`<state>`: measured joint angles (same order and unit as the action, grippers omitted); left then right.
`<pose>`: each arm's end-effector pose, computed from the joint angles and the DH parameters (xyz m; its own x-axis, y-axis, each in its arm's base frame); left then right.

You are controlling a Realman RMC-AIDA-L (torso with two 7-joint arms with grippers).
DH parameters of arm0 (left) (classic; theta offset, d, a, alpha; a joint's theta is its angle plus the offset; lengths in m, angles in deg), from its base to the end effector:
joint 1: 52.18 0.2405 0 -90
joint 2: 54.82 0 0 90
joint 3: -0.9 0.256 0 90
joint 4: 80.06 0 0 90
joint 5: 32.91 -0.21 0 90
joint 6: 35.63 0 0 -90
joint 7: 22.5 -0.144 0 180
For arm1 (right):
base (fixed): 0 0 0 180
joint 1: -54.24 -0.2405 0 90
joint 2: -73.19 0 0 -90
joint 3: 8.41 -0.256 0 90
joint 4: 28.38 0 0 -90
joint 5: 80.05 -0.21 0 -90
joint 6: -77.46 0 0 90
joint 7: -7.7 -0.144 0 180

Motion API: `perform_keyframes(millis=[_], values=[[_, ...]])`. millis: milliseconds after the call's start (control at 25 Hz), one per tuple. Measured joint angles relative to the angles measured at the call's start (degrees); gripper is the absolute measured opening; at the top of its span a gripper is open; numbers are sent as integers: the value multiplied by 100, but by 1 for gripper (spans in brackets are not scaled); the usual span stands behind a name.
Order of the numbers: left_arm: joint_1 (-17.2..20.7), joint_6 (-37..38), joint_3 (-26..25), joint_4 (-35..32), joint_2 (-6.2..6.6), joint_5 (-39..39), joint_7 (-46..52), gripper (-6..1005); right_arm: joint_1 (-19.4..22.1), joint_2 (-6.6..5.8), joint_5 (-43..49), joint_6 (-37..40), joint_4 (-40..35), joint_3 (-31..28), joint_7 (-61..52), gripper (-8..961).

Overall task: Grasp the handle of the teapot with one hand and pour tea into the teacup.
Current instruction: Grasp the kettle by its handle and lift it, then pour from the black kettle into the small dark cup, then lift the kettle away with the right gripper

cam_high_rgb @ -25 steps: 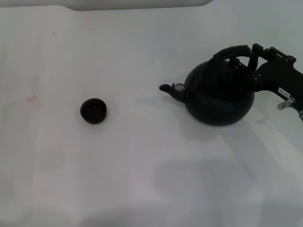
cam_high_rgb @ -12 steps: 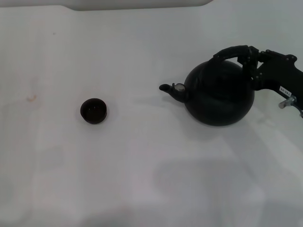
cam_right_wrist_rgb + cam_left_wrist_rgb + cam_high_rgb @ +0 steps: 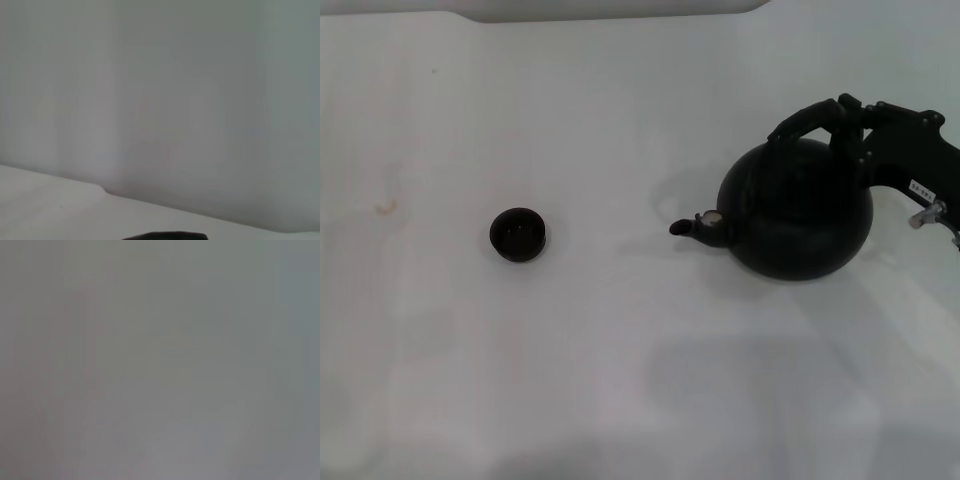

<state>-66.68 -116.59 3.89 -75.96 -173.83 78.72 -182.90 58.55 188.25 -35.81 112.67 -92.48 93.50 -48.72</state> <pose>-0.3963 0.2408 0.0271 0.5704 -0.1099 0.8140 0.8189 0.1522 -0.5534 0.2830 0.2814 -0.0172 0.7419 -0.2206 -0.6331 -0.6405 -0.5124 -0.5720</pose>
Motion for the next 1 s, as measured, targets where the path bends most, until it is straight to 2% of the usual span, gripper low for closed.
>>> perform_keyframes(millis=[240,600,800,1000], values=[[-18,0,0,-5,0,-2,0,866,-26,-2,-49,-51,-164,8,-175,182],[-10,20,0,-3,0,-1,0,866,-349,-11,-1,-73,-337,207,-540,177],[-10,38,7,10,0,-1,0,865,-798,15,-16,-243,-358,481,-539,178],[-14,45,26,26,0,-17,0,865,-1388,26,-49,-801,-281,830,-539,178]])
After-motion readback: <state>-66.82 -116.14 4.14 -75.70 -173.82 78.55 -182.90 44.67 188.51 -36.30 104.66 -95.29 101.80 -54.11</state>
